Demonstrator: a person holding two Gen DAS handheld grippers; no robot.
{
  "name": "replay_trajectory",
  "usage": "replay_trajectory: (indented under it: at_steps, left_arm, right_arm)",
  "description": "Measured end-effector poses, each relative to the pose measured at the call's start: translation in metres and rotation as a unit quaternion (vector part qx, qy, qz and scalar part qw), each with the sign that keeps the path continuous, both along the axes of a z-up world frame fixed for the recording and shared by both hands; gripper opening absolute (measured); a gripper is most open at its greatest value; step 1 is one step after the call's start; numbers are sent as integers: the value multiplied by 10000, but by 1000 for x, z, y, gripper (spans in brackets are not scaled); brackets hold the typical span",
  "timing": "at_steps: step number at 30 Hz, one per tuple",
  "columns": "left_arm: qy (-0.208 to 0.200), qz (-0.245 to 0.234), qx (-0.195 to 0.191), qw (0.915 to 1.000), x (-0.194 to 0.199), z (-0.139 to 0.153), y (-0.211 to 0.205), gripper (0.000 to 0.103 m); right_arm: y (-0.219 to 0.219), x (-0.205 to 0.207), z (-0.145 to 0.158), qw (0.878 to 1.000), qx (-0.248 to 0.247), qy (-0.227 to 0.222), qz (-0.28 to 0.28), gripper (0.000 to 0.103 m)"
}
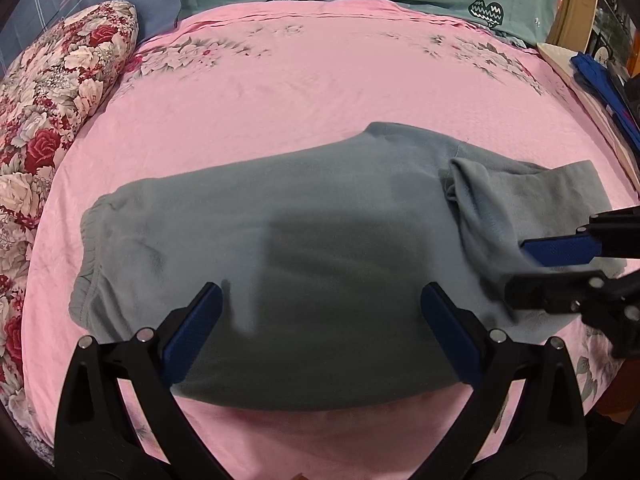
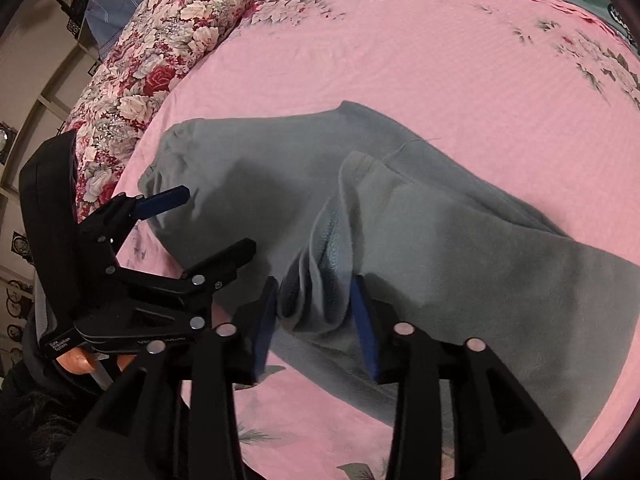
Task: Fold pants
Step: 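Lay the cuff over the pants toward the waistband and open the right gripper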
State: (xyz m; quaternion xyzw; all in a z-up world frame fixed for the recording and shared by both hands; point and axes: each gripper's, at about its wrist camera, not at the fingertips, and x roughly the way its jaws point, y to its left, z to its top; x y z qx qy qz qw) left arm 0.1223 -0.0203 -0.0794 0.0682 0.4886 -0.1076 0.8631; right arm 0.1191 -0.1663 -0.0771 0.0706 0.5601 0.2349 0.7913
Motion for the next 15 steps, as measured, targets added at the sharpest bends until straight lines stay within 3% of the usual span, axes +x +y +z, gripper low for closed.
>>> replay_trajectory:
  at_steps: [5, 8, 12, 15]
  left_arm:
    - [-121, -44, -26, 9999, -3, 10, -4, 101]
    - [-339, -196, -187, 9991, -11, 29, -11, 101]
    - [-569, -613, -459, 9954, -16, 50, -45, 101]
    - [-485, -884, -513, 9936, -9, 42, -82, 101]
  right_arm:
    - [-23, -10, 33, 9972, 551, -462, -188, 44]
    - [-53, -14, 45, 9956, 325, -652, -592, 45]
    - [-111, -15, 38, 9885, 75, -664, -1358, 45]
    - [-139, -12, 19, 9844, 86, -474, -1692, 44]
